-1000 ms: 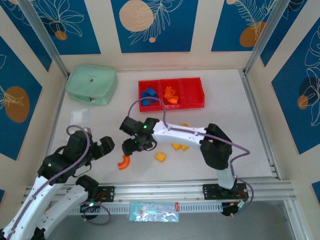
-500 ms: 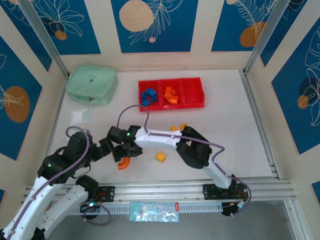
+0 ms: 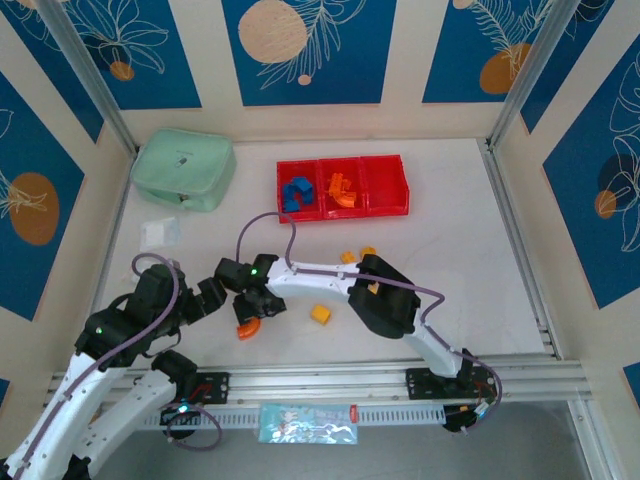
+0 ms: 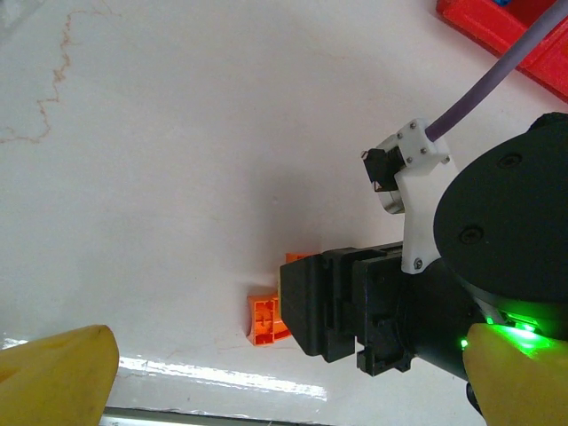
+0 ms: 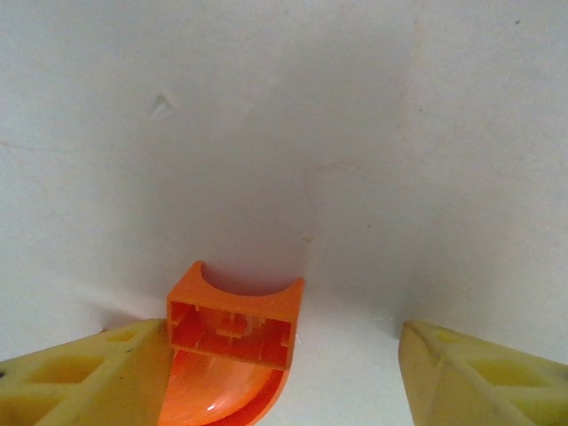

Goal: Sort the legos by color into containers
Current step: Pick up the lego from the bottom-center of the table, then place the lego in the container.

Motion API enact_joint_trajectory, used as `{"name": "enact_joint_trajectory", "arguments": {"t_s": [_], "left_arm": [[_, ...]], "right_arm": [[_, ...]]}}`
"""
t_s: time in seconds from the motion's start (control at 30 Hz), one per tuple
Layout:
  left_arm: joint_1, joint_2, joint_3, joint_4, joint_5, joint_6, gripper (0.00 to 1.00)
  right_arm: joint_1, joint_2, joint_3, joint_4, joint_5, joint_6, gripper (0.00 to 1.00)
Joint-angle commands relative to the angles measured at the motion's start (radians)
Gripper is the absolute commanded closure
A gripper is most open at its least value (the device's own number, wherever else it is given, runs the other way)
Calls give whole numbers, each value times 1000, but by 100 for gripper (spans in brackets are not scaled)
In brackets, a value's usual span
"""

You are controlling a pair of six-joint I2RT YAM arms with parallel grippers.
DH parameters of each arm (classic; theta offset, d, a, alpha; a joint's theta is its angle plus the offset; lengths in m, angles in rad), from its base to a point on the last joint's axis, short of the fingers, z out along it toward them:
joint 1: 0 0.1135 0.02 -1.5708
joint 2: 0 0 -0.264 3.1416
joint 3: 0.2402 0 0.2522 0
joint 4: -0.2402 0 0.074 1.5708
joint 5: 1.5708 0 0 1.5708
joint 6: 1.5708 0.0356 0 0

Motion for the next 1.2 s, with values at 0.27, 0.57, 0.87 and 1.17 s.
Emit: {"name": "enact_joint_trajectory", "arguments": {"t_s": [0.27, 0.57, 0.87, 1.17], "left_arm": [[11, -31, 35, -33, -73, -3, 1], [11, -23, 44, -11, -58, 4, 1], [11, 83, 64, 151, 28, 59, 1], [11, 278, 49, 412, 104, 103, 1]], "right_arm": [[19, 80, 61, -8, -17, 11, 54], [-18, -62, -42, 29, -24, -2, 71], [-225, -311, -163, 44, 25, -110, 72], [-562, -299, -60, 96, 79, -334, 71]]}}
